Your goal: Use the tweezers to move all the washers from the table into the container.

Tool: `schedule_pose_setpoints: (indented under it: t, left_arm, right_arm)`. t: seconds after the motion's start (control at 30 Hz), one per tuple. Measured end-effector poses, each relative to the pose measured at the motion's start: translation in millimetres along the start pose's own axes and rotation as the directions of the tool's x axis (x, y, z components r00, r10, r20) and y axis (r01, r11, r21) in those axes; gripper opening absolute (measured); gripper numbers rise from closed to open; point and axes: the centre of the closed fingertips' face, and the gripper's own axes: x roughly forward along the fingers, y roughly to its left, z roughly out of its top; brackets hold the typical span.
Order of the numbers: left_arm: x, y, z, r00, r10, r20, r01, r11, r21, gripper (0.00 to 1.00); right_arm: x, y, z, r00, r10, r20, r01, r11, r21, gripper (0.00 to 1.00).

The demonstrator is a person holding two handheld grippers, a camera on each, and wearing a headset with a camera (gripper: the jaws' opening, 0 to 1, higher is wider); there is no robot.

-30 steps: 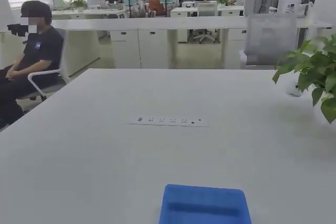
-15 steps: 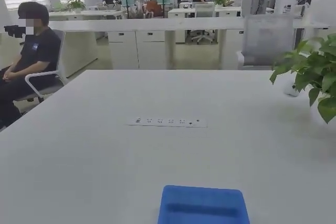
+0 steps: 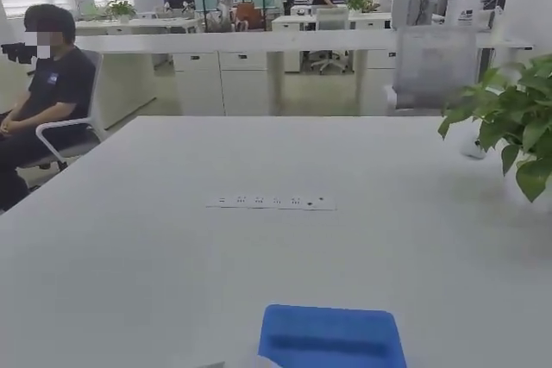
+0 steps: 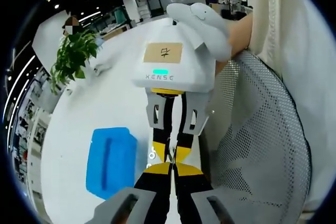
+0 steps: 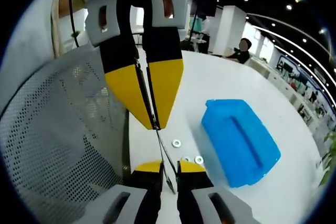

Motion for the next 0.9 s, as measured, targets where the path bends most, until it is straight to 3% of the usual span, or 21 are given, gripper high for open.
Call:
schedule_pose_setpoints:
  t: [0.23, 0.57, 0.9]
  left_arm:
    - [-7.0, 1.0, -2.5, 0.9999, -0.011, 0.007, 0.011, 1.000, -0.018, 0.00]
    - [-13.1, -1.6, -10.4, 0.9980, -0.060, -0.020, 0.059, 0.998, -0.035, 0.00]
    - [-17.8, -0.1, -6.9, 0.9956, -0.074, -0.057, 0.074, 0.997, 0.005, 0.00]
  right_arm:
    - [2.1, 7.2, 6.9, 0.9990, 0.037, 0.025, -0.037, 0.999, 0.003, 0.04]
    - [8.0, 16.5, 15.3, 0.9933, 0.099, 0.061, -0.101, 0.994, 0.041, 0.03]
    - [11.5, 18.2, 24.9, 0.9867, 0.127, 0.101, -0.133, 0.990, 0.054, 0.03]
